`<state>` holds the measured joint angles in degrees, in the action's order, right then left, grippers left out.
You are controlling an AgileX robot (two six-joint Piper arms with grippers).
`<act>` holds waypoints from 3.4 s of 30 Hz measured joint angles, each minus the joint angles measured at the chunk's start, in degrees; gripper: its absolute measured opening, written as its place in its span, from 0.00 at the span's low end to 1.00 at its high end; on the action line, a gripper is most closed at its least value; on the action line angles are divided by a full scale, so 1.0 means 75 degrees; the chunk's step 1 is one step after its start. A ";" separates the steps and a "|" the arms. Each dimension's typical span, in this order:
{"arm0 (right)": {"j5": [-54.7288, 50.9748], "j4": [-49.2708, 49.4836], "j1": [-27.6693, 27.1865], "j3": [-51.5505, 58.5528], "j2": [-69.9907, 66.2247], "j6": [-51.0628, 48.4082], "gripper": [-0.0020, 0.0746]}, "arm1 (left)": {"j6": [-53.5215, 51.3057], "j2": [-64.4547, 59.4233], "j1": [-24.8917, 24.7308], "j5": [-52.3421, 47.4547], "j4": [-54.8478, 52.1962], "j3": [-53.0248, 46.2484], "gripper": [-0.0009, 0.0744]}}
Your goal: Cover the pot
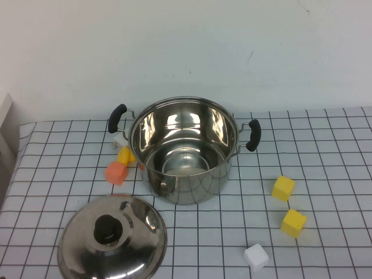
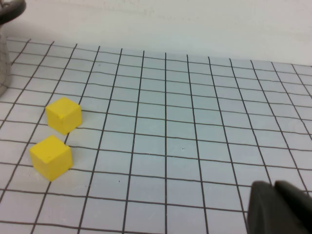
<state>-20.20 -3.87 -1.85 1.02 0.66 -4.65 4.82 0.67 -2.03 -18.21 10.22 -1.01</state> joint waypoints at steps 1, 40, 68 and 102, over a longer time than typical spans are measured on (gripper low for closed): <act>0.0000 0.0000 0.0000 0.0000 0.0000 0.0000 0.04 | 0.0000 0.0000 0.0000 0.0000 0.0000 0.0000 0.01; 0.0000 0.0000 0.0000 0.0000 0.0000 0.0000 0.04 | -0.0156 0.0005 0.0000 0.0186 0.0397 0.0000 0.01; 0.0000 0.0000 0.0000 0.0000 0.0000 0.0000 0.04 | 0.1739 0.0022 0.0000 0.8237 0.1195 -0.0016 0.01; 0.0000 0.0000 -0.0005 0.0000 0.0000 0.0171 0.04 | 0.0150 -0.8509 -0.0778 0.6706 -0.0606 0.2573 0.01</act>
<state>-20.20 -3.87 -1.89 1.02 0.66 -3.37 5.94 -63.15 -7.86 32.09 5.67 18.29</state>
